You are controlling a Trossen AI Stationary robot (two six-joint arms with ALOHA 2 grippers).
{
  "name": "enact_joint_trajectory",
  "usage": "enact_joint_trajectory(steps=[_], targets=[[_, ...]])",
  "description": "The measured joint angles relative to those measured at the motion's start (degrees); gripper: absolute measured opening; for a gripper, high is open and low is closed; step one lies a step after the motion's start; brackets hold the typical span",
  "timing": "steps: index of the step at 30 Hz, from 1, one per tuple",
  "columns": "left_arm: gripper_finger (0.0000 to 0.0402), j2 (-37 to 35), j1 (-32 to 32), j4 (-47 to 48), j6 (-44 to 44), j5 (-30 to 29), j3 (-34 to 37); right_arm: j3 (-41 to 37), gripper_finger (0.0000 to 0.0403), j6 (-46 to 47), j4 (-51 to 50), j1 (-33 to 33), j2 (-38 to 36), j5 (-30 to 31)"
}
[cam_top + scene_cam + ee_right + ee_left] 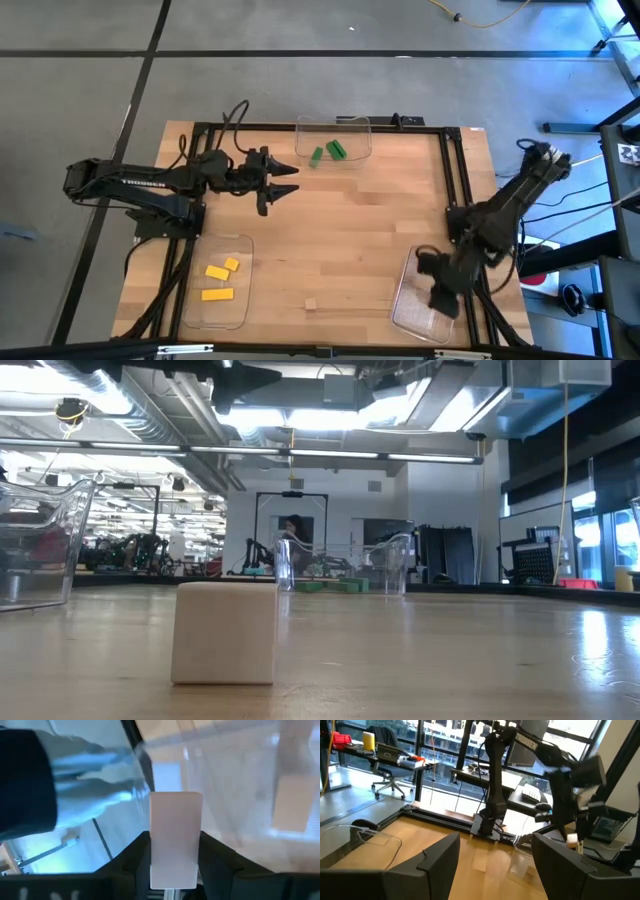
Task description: Sort & place blocks by color
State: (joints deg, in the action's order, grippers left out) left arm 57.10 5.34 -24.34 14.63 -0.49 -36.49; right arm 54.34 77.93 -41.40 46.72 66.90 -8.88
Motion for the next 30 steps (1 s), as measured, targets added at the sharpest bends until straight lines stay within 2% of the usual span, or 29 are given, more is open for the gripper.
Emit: enact_joint_trajectory(steps=[4,17,22,30], targets=[[0.0238,0.0,0.0,-1.4,0.0,0.0,0.0,-0.1,0.0129,3.1,1.1,2.6,6.0,-0.3],[0.0237,0.0,0.0,-2.3,0.0,0.0,0.0,-1.6,0.0129,2.8,-1.7,2.3,23.9,1.8],[0.0237,0.0,0.0,-2.3,0.1,-0.2,0.0,-2.5,0.0129,2.7,-1.9,2.3,27.2,4.4],[0.0237,0.0,0.0,-2.4,0.2,-0.6,0.0,-2.5,0.0130,2.6,-1.8,2.3,27.6,6.3]])
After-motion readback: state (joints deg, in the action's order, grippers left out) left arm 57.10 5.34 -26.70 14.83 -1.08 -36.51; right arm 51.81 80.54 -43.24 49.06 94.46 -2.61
